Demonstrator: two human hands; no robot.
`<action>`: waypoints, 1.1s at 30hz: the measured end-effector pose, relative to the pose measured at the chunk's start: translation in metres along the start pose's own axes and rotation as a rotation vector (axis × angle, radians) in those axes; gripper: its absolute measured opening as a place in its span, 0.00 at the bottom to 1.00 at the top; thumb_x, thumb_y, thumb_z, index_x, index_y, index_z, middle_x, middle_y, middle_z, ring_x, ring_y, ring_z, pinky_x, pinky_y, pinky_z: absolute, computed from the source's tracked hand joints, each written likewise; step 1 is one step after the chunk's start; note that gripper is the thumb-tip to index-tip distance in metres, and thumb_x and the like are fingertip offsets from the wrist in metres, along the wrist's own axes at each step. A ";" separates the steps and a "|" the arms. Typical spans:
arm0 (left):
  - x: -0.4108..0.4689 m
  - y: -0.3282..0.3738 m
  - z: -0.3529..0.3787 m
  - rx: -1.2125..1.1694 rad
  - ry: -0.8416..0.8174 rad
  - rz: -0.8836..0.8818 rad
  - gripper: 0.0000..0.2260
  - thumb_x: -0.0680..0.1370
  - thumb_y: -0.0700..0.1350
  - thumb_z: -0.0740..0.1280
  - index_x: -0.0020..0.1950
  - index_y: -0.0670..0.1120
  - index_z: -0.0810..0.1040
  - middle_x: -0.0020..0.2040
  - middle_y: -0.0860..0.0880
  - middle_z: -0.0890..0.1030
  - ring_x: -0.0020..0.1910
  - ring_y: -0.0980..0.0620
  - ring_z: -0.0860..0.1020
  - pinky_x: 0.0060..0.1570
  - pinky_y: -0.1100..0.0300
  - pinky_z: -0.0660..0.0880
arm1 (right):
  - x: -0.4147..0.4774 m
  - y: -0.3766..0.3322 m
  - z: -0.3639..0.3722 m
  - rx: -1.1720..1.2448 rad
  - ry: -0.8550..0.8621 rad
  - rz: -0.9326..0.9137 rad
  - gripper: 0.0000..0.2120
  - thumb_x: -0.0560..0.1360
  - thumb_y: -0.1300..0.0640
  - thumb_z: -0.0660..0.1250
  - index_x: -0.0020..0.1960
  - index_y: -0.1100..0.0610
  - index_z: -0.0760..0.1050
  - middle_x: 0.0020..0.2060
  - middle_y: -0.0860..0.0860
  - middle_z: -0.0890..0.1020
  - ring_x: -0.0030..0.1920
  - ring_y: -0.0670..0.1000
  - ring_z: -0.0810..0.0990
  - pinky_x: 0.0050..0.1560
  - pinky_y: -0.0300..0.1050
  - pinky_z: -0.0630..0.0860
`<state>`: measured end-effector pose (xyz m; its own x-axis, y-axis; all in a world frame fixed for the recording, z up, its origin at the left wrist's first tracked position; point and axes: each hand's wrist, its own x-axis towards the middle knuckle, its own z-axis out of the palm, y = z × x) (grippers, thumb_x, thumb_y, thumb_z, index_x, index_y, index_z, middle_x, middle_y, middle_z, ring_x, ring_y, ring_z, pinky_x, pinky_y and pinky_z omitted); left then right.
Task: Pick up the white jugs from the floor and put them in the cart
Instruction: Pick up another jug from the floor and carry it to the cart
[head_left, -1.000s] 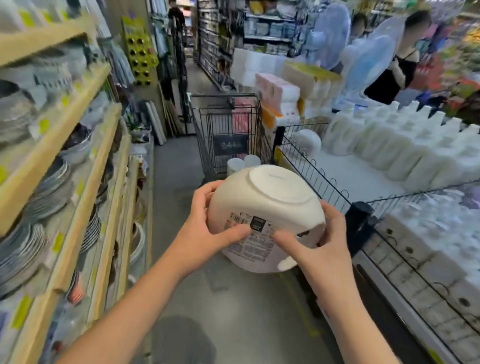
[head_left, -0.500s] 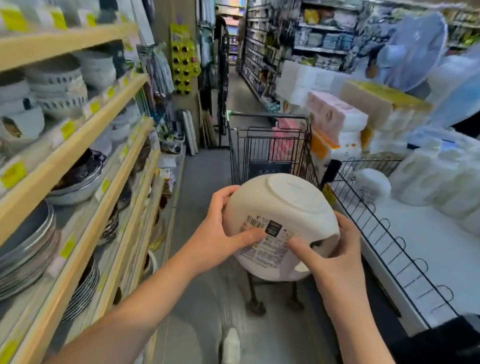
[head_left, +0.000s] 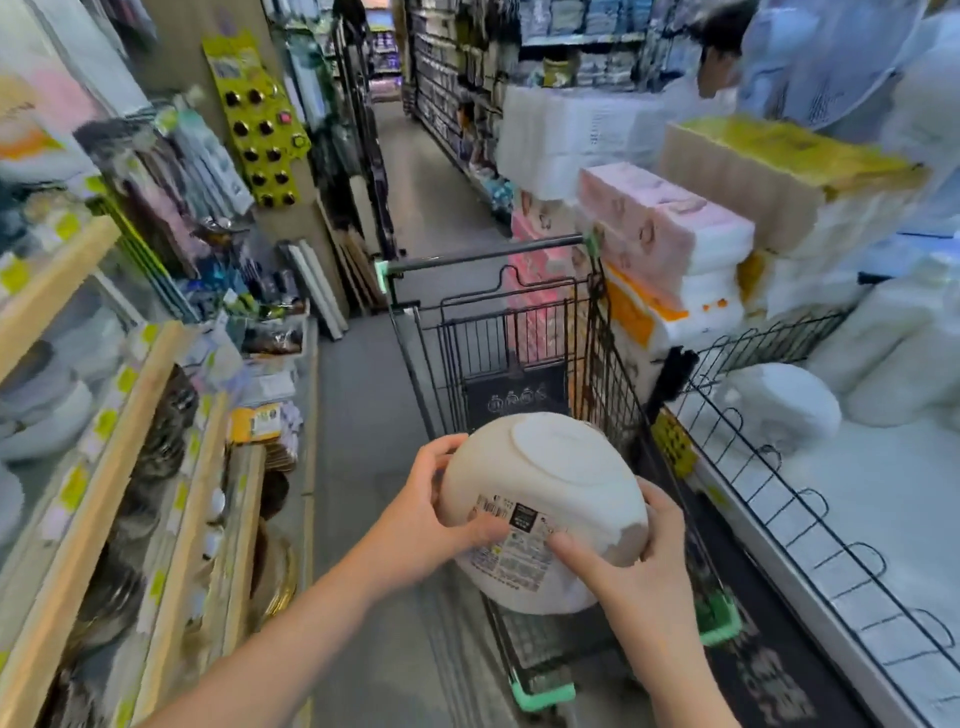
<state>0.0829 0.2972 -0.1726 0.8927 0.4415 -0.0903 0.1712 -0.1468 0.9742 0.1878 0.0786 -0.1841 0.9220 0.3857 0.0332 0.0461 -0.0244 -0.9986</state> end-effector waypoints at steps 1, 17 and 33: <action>0.009 -0.005 -0.005 0.016 -0.015 -0.016 0.52 0.58 0.64 0.85 0.76 0.64 0.62 0.72 0.59 0.72 0.67 0.63 0.77 0.67 0.53 0.78 | 0.003 0.002 0.005 -0.010 0.008 0.022 0.50 0.49 0.37 0.86 0.68 0.37 0.69 0.66 0.39 0.74 0.67 0.43 0.77 0.63 0.49 0.79; 0.258 -0.106 -0.055 0.207 -0.719 -0.071 0.53 0.53 0.68 0.85 0.73 0.70 0.62 0.72 0.59 0.73 0.71 0.56 0.75 0.73 0.47 0.73 | 0.089 0.067 0.123 -0.077 0.498 0.317 0.44 0.62 0.64 0.87 0.70 0.49 0.67 0.65 0.42 0.72 0.55 0.25 0.75 0.46 0.27 0.78; 0.332 -0.153 0.029 0.475 -1.101 -0.002 0.54 0.61 0.48 0.86 0.76 0.61 0.54 0.71 0.65 0.65 0.69 0.69 0.67 0.59 0.81 0.65 | 0.115 0.123 0.083 -0.119 0.452 0.470 0.38 0.63 0.63 0.87 0.61 0.42 0.69 0.58 0.35 0.80 0.56 0.23 0.75 0.51 0.24 0.75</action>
<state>0.3653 0.4407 -0.3581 0.7297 -0.5185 -0.4458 0.1031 -0.5611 0.8213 0.2678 0.1964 -0.3069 0.9238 -0.1150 -0.3652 -0.3819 -0.2079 -0.9005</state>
